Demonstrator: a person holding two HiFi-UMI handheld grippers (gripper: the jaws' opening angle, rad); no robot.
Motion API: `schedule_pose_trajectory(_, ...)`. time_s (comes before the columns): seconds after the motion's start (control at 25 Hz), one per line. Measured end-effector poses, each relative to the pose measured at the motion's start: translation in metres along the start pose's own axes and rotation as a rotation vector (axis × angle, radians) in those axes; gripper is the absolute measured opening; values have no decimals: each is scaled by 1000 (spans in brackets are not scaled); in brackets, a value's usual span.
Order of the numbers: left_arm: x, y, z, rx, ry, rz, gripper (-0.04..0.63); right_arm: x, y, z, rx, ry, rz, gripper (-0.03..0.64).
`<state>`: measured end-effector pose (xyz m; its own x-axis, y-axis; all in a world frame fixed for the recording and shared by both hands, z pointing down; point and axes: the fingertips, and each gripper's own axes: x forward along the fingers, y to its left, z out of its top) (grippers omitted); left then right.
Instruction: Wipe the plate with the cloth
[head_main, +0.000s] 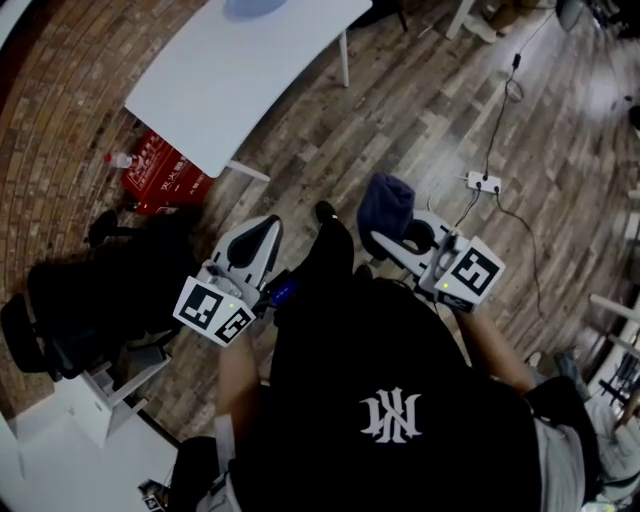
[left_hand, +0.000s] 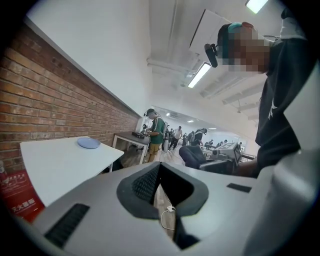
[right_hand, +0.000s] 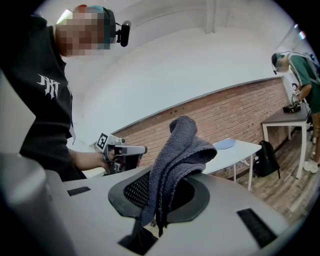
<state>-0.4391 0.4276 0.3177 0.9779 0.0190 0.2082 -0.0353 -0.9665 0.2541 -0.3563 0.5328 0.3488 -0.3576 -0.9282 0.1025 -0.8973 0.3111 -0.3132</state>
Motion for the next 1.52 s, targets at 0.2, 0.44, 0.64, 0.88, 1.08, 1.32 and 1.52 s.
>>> schedule_pose_trajectory(0.2,27,49,18,-18,-22,-3,3,31,-41,20,-7,18,-24,75)
schedule_pose_trajectory(0.44,70,107,46,-38,-44,-38,3,79,-90,52,-29,47,-35,75)
schedule_pose_trajectory(0.64,99,155,72,-41,-83,-45,3,119,-131,75,-32,65,-41,75)
schedule_pose_trajectory(0.88,131,200,90,-73,-94,-82,3,149,-176,99,-30,65,-82,75)
schedule_pose_trajectory(1.08,163,206,92,-78,-92,-124,3,148,-202,115,-3,39,-108,75)
schedule_pose_trajectory(1.32,193,216,103,-75,-116,-78,3,152,-237,133,-68,44,-52,75)
schedule_pose_trajectory(1.52,228,224,114,-69,-127,14,3,149,-286,152,-58,19,27,75)
